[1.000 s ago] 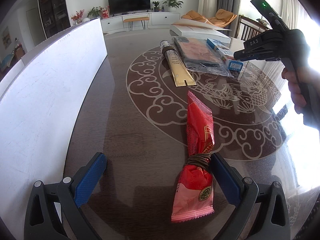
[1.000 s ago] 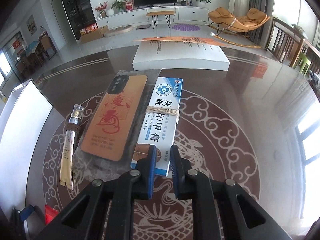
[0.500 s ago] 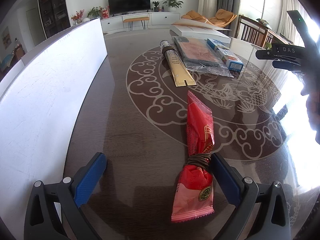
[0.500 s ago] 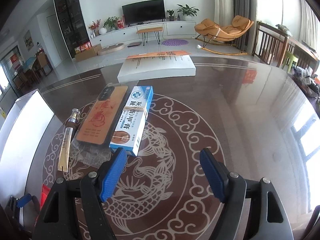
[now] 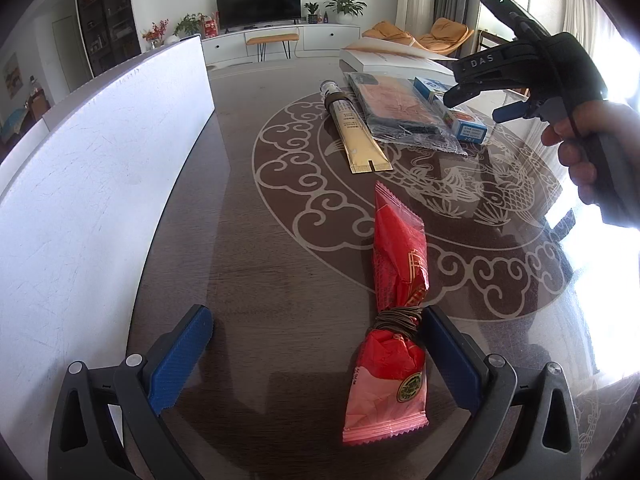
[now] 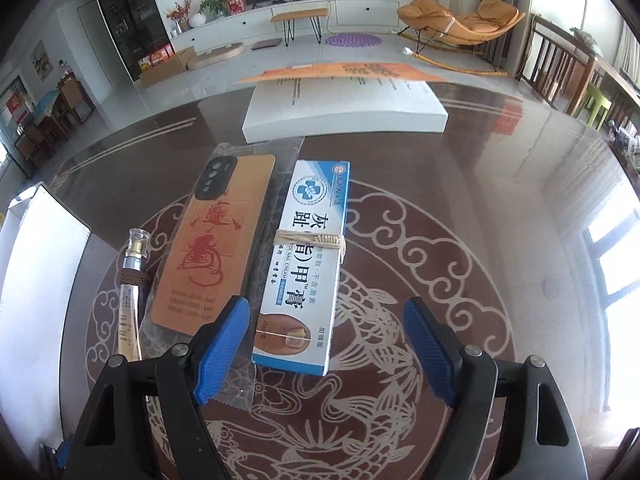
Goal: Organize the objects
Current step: 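Grasp the blue-and-white ointment box with the right tool while the left tool holds the packet, then lift the ointment box with the right tool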
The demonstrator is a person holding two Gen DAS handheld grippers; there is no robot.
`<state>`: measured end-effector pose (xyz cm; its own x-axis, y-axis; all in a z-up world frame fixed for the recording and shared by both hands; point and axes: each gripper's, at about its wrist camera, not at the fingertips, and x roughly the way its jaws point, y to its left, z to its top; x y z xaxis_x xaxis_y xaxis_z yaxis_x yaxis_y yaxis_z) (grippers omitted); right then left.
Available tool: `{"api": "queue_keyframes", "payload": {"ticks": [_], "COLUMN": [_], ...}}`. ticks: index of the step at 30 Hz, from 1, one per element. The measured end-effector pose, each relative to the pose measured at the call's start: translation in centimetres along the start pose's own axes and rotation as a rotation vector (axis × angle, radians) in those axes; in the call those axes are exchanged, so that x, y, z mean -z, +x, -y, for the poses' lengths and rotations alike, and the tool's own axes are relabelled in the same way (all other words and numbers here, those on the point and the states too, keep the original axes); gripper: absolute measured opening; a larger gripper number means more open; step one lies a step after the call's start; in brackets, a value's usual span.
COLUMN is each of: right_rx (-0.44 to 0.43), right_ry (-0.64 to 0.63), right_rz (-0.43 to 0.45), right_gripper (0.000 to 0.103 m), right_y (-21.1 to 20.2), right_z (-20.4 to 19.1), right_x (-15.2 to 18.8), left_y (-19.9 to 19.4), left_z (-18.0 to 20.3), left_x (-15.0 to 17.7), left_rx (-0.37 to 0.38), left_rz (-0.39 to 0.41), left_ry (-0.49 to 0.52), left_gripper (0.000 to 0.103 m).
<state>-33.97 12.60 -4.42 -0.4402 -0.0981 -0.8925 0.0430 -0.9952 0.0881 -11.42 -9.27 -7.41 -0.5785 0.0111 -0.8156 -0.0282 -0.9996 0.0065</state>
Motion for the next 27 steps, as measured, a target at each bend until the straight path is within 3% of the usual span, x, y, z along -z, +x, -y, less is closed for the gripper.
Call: {"api": "queue_keyframes", "payload": {"ticks": [2,4,7,12,18,24,26,27], "right_rx": [-0.022,-0.009,-0.033,-0.007,0.080,0.093,0.109,0.121], "right_ry": [0.008,-0.007,0.018,0.054,0.037,0.024,0.019,0.007], "right_rz": [-0.036,0.010,0.021,0.051,0.103,0.171,0.180,0.178], "right_gripper": [0.075,0.043,0.042,0.042,0.042,0.043,0.059,0.078], "right_y": [1.5,1.3,0.7,-1.7,-6.3,-10.5,-10.8,-10.6], "right_z": [-0.4,-0.8,-0.1,3.0,5.2,2.9,2.3,2.0], "right_x": [0.0,0.3,1.4,5.6,14.2,23.0,24.1,24.3], "left_y": [0.0,0.0,0.0,0.0,0.0,0.0,0.0,0.0], "left_z": [0.0,0.0,0.0,0.0,0.0,0.0,0.0,0.0], "left_x": [0.0,0.0,0.0,0.0,0.0,0.0,0.0,0.0], "left_rx": [0.000,0.000,0.000,0.000,0.000,0.000,0.000,0.000], "left_rz": [0.000,0.000,0.000,0.000,0.000,0.000,0.000,0.000], "left_ry": [0.000,0.000,0.000,0.000,0.000,0.000,-0.001,-0.001], "left_gripper": [0.103,0.103,0.103,0.103,0.103,0.103,0.103,0.103]}}
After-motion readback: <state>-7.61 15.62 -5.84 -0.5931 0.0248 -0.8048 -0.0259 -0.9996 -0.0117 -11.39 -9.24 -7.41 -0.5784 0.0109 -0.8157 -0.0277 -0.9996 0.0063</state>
